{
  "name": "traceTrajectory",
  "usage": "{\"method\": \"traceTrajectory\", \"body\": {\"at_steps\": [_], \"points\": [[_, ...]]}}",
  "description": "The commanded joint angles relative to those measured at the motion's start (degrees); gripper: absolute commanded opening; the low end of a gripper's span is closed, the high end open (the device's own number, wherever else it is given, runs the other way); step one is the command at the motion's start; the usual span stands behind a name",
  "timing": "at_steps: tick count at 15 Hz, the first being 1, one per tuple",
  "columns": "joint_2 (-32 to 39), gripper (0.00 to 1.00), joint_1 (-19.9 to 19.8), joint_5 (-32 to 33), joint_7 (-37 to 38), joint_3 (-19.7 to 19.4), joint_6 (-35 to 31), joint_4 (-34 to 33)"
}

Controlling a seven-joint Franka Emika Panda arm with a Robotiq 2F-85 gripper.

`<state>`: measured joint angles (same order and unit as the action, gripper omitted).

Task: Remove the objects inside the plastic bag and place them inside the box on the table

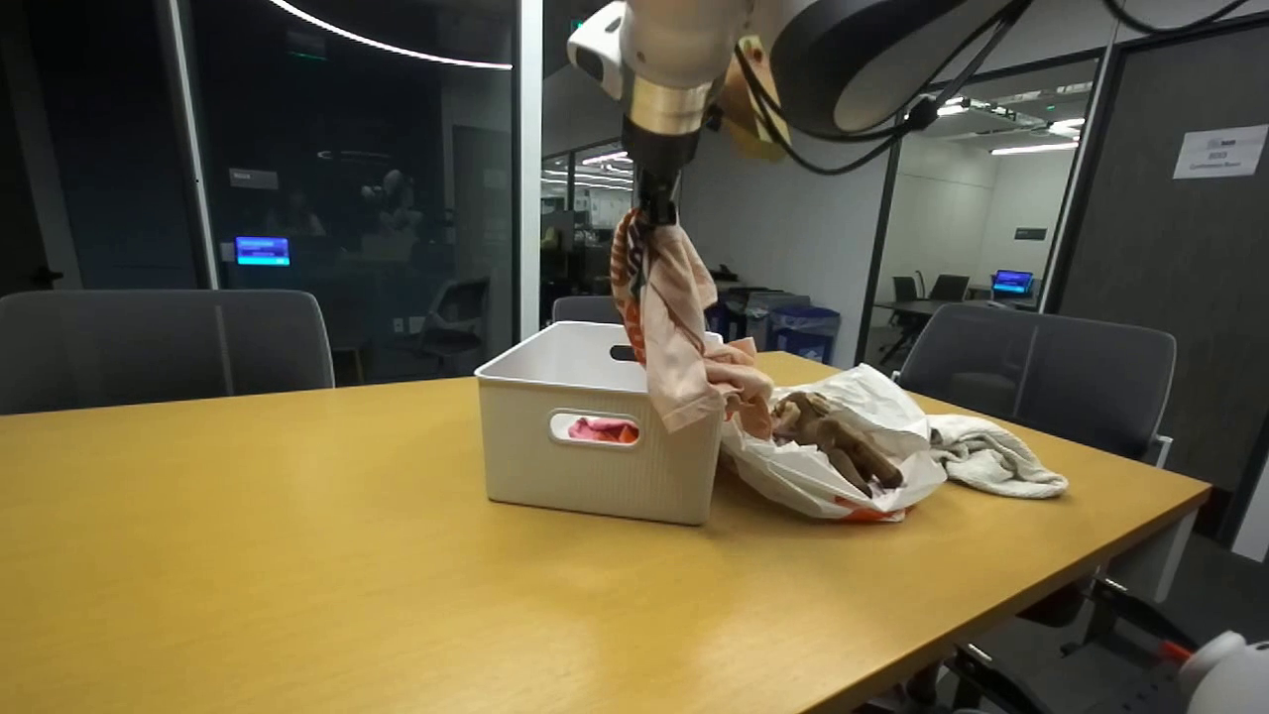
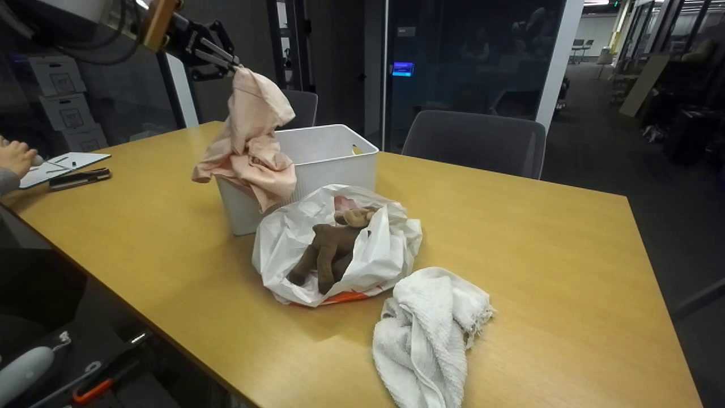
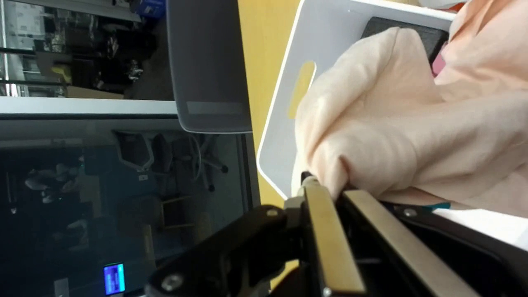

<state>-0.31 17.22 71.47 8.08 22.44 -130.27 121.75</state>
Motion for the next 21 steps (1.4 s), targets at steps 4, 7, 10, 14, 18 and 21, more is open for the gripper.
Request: {"method": "traceTrajectory", "body": {"at_steps": [4,7,10,14,18,21], "points": [[10.0,0.31,0.0,-4.4,-2.9,-3.6,-6.0,-9.5],[9.1,0.51,-0.1,-11.4,-4.1,-3.9,-6.7,-10.0],[5.2,0.74,-0.1,-17.1,-5.3,-4.2,-4.9,-7.9],[-3.7,1.0,-1.5,-33.0,-6.3,-5.1,-1.2,-1.3],[-14.2,1.0,-3.1,-51.0,-10.4,-8.8,0.6,8.8],[-18.7,1.0,-3.3,-63.6,-14.8,-12.9,0.1,15.4]]}}
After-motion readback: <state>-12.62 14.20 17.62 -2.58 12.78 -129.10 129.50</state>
